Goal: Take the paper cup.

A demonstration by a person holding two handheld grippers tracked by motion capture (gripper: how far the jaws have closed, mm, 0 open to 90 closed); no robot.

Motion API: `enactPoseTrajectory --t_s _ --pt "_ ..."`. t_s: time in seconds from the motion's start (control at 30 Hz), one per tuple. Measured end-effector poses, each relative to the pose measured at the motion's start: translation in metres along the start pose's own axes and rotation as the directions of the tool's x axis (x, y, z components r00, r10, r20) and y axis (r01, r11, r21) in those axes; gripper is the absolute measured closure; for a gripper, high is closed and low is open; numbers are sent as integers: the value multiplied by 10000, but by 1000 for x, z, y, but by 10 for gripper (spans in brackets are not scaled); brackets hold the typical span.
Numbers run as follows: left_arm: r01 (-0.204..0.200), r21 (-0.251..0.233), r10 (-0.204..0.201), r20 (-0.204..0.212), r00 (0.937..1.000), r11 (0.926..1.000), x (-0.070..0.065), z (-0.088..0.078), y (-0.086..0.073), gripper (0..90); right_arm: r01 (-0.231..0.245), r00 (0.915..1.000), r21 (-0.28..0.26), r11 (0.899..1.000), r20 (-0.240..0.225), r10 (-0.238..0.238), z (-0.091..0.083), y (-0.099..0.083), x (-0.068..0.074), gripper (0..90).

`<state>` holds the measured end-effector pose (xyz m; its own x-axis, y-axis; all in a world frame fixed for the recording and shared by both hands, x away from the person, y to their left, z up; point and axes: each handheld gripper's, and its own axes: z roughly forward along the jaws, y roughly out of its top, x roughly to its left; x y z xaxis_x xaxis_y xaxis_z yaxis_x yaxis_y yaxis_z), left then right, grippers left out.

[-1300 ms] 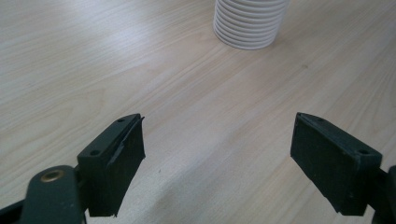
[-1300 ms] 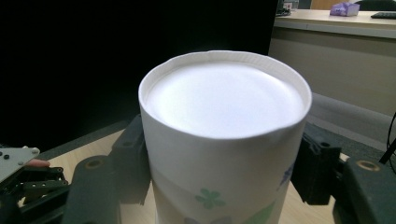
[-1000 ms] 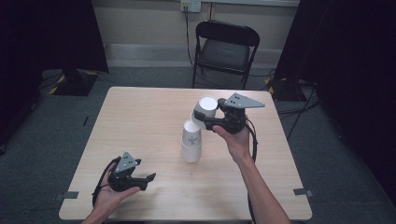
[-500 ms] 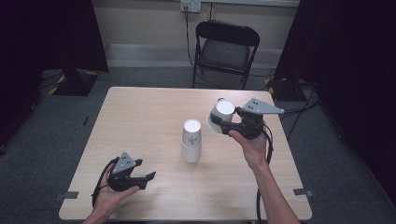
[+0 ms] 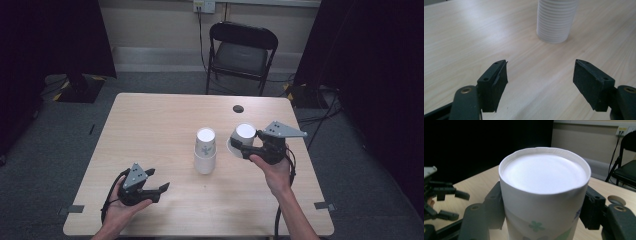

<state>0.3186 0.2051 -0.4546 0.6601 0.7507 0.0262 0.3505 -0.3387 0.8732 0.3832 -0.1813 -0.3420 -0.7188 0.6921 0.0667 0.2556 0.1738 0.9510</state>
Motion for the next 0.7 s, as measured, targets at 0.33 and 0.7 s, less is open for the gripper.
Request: enactPoseTrajectory --t_s 0.33,0.7 --pt "-265 -216 272 298 9992 9994 -11 9 26 288 -305 9993 580 9978 -203 318 -1 -18 7 344" --pt "-175 -419 225 1203 9925 9990 -31 31 45 317 -691 9935 804 9944 -848 759 13 -34 20 346"
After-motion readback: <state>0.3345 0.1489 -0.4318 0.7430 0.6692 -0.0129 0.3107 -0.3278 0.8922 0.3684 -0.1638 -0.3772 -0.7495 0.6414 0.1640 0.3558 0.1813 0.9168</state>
